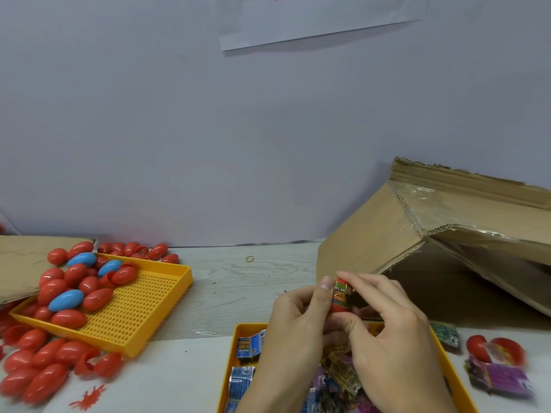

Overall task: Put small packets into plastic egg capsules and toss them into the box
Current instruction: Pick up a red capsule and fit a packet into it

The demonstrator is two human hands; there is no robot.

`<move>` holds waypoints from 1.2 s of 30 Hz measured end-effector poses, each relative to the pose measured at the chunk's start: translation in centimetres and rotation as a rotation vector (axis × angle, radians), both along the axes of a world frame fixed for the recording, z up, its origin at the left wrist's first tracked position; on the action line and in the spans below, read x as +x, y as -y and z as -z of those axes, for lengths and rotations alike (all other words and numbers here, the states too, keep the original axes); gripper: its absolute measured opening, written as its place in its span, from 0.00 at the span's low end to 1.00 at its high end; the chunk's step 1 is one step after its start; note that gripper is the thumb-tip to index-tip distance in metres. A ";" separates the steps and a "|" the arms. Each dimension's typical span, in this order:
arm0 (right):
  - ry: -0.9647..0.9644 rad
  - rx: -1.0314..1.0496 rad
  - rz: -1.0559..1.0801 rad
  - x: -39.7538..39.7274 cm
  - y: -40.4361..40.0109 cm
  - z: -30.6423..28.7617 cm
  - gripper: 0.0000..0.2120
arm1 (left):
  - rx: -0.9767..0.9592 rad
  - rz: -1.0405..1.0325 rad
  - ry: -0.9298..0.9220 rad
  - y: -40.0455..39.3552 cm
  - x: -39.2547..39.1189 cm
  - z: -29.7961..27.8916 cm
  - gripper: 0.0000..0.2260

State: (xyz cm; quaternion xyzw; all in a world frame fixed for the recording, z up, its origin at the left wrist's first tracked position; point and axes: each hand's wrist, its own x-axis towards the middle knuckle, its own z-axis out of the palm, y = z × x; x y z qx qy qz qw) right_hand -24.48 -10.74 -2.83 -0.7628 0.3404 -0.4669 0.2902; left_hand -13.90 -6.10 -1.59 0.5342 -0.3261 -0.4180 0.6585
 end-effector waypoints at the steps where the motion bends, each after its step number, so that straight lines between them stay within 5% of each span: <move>1: 0.004 0.007 -0.002 0.0 0.0 0.0 0.24 | 0.004 0.005 -0.011 0.0 0.0 0.0 0.18; 8: -0.037 0.030 -0.046 -0.1 0.2 -0.1 0.23 | 0.082 0.017 -0.059 -0.1 -0.1 -0.3 0.17; 16: -0.131 0.012 -0.099 -0.1 0.4 0.2 0.27 | 0.176 -0.011 0.210 -0.5 0.5 -0.5 0.05; 23: -0.047 0.081 -0.111 -0.3 0.4 0.0 0.26 | 0.240 -0.266 0.010 -1.2 2.2 -1.6 0.17; 26: -0.081 0.070 -0.135 -0.1 0.2 -0.1 0.25 | 0.181 -0.306 -0.073 -0.4 2.1 -3.9 0.12; 31: -0.104 0.115 -0.141 0.0 0.4 -0.5 0.20 | 0.184 -0.246 0.189 5.6 -0.6 -9.0 0.07; 36: -0.114 0.032 -0.132 0.2 0.6 -0.2 0.19 | 0.141 -0.159 0.307 12.2 -3.5 -12.5 0.19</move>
